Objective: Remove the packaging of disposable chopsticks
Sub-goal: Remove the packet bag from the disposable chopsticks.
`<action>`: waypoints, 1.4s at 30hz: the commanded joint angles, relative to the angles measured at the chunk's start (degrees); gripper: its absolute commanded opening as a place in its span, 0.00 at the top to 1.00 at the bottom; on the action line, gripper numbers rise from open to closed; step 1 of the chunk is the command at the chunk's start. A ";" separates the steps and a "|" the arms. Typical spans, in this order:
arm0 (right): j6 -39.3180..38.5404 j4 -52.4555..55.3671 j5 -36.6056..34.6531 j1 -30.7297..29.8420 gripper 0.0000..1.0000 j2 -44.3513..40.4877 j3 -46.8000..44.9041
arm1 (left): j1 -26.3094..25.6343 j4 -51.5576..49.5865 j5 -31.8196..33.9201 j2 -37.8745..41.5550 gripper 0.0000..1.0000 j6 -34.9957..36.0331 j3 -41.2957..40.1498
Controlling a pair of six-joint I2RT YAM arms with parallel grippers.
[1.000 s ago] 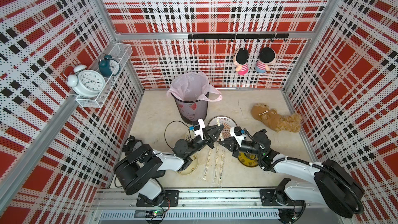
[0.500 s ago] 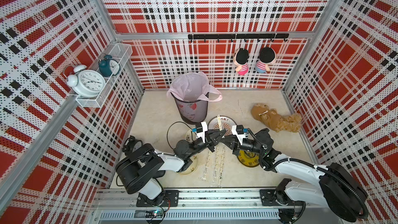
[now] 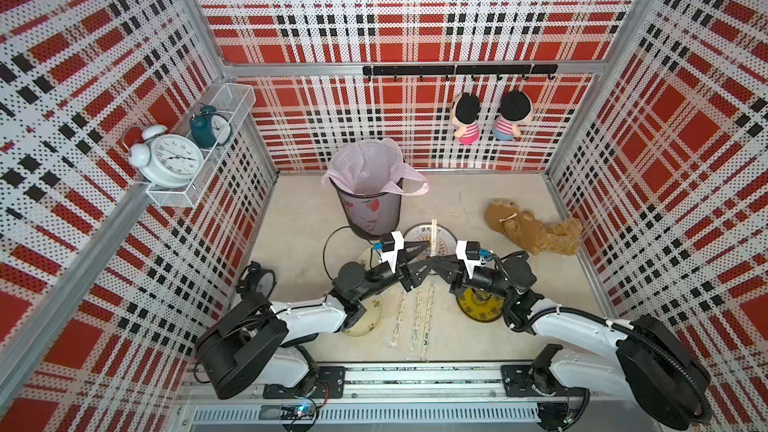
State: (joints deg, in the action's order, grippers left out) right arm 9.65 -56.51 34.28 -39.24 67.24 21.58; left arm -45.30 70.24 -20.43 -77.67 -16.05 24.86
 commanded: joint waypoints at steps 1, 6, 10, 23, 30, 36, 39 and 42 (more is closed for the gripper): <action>-1.21 -3.21 1.35 -0.39 1.00 -1.26 -0.62 | 0.39 -4.19 2.05 3.10 0.34 2.40 2.67; -1.08 -2.67 2.08 -0.39 1.00 -1.67 -1.15 | 0.47 -5.43 2.26 4.36 0.25 3.83 5.79; -1.22 -1.12 2.54 -0.39 1.00 -2.08 -1.39 | 0.24 -5.42 0.14 5.06 0.25 4.03 7.02; -1.65 -0.94 2.28 -0.35 1.00 -0.53 -1.43 | -1.10 -4.76 -0.07 5.51 0.91 4.89 6.05; -1.17 -1.25 2.87 -0.31 1.00 -1.93 -0.04 | -1.48 -6.22 2.29 5.61 0.84 5.42 2.08; -1.64 1.15 3.69 -0.31 1.00 -3.70 2.61 | -2.33 -7.75 2.87 3.25 0.89 5.09 -0.45; -1.96 2.66 3.98 -0.31 1.00 -3.70 3.83 | -2.47 -7.83 1.55 1.29 0.92 4.46 -0.74; -2.13 3.59 3.71 -0.31 1.00 -4.24 4.08 | -2.94 -7.83 2.11 0.20 0.86 4.45 -1.93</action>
State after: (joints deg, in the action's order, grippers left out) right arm 9.65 -49.34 35.16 -39.13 65.73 22.55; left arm -47.72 68.49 -19.14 -74.81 -11.73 25.52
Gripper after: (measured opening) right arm 0.072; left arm 0.133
